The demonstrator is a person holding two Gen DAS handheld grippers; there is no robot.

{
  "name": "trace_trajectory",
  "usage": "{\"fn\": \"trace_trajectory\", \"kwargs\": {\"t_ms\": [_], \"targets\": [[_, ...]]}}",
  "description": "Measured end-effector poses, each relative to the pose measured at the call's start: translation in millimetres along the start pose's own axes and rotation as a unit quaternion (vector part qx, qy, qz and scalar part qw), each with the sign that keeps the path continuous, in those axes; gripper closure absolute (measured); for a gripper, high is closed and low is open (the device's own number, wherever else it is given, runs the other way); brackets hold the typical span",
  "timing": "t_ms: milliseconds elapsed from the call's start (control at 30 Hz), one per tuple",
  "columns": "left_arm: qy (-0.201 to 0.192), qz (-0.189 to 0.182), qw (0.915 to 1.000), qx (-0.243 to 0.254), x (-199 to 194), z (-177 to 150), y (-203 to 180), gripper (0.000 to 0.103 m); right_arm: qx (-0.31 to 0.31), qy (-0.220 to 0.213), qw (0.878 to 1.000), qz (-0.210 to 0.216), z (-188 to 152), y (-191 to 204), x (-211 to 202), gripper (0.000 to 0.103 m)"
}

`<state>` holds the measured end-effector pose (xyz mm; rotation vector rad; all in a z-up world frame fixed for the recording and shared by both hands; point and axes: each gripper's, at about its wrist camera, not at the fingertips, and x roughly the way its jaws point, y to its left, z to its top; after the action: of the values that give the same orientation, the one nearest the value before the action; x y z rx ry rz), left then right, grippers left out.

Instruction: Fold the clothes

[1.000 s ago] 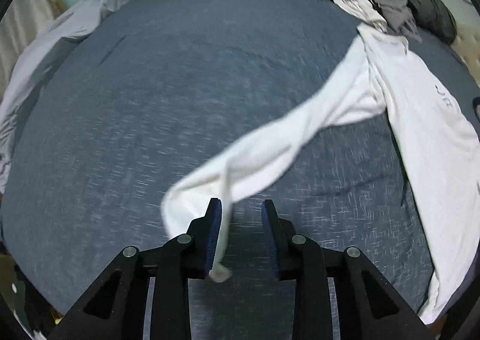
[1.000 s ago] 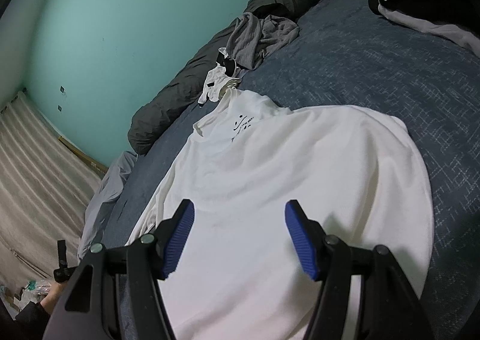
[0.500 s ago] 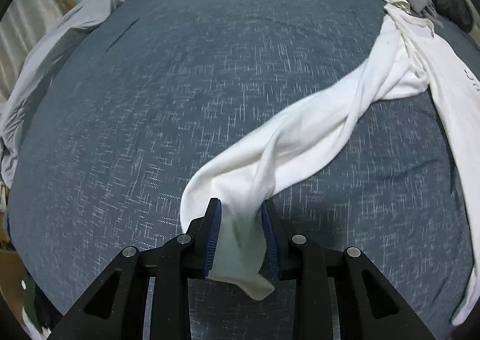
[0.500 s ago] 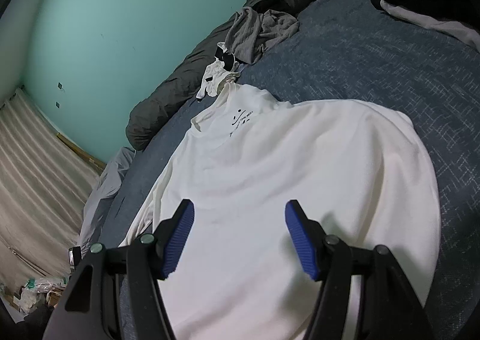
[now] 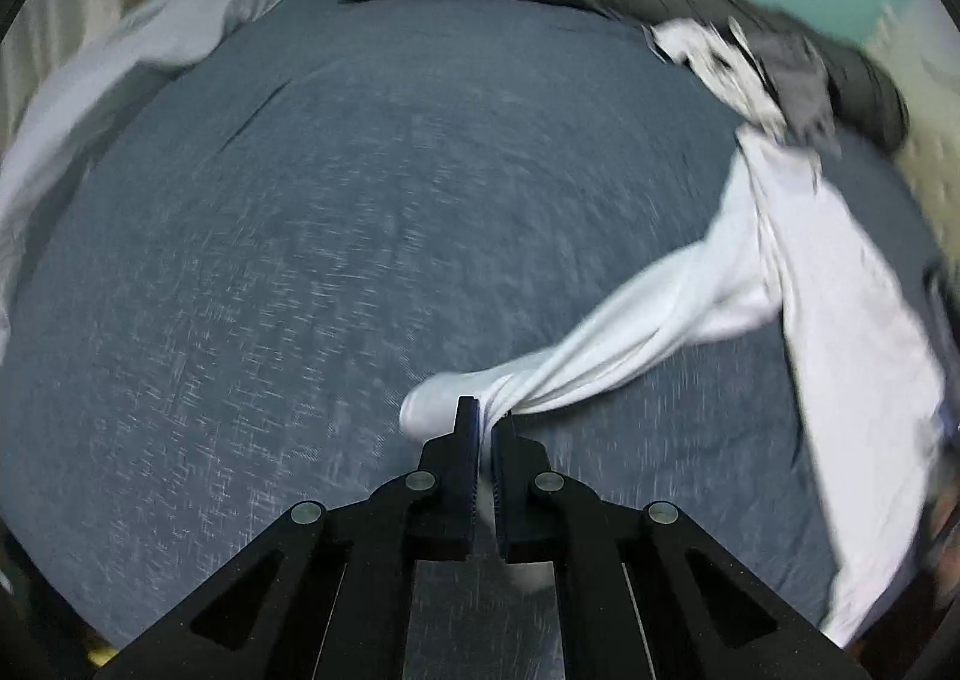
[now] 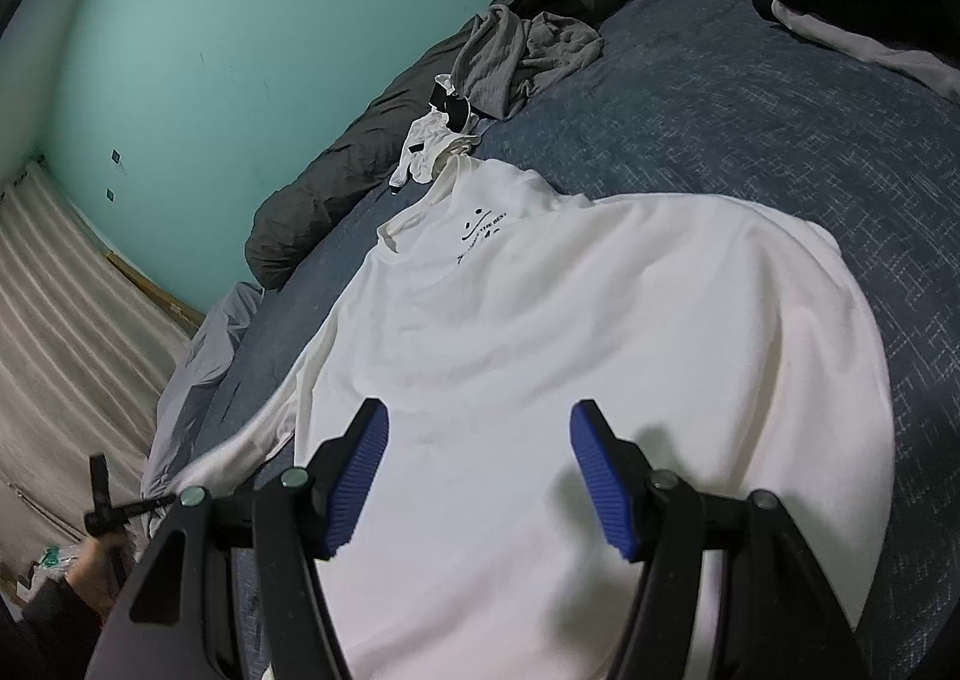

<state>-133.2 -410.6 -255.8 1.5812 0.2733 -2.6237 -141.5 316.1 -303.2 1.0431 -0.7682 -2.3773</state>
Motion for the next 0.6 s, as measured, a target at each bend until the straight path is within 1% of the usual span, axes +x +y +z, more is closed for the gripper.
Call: {"fn": "trace_trajectory", "kwargs": {"t_ms": [67,100,167,233,300,367,400,433,467,500,567,600], "targets": [[0.006,-0.010,0.9993,-0.037,6,7,18,0.099,-0.002,0.000,1.000,-0.002,0,0,0,0.039],[0.012,-0.009,0.9984,-0.055,14,9,25,0.097,-0.003,-0.001,1.000,-0.004,0,-1,0,0.039],[0.015,0.011,0.9965,-0.081,27,11,37,0.096,-0.004,0.000,1.000,-0.006,-1,0,1,0.039],[0.015,0.028,0.9964,-0.078,33,13,39,0.095,-0.005,0.001,1.000,-0.009,-1,0,2,0.039],[0.008,0.055,0.9963,-0.065,34,16,38,0.094,-0.006,0.002,1.000,-0.011,-1,0,3,0.039],[-0.001,0.076,0.9953,-0.060,33,18,40,0.089,-0.009,0.002,1.000,-0.013,-1,1,3,0.039],[0.000,0.083,0.9948,-0.059,33,18,42,0.082,-0.009,0.002,1.000,-0.013,-1,1,3,0.039],[0.000,0.089,0.9942,-0.059,32,18,45,0.078,-0.009,0.002,1.000,-0.013,-1,1,4,0.039],[-0.002,0.093,0.9936,-0.064,30,17,49,0.078,-0.009,0.002,1.000,-0.013,-1,1,4,0.039],[-0.003,0.091,0.9934,-0.070,28,16,53,0.078,-0.010,0.003,1.000,-0.013,-1,1,5,0.039],[-0.002,0.067,0.9944,-0.082,26,9,55,0.078,-0.012,0.004,1.000,-0.013,-2,2,5,0.039],[-0.001,0.055,0.9946,-0.087,25,5,56,0.072,-0.013,0.004,1.000,-0.013,-2,2,5,0.039]]}}
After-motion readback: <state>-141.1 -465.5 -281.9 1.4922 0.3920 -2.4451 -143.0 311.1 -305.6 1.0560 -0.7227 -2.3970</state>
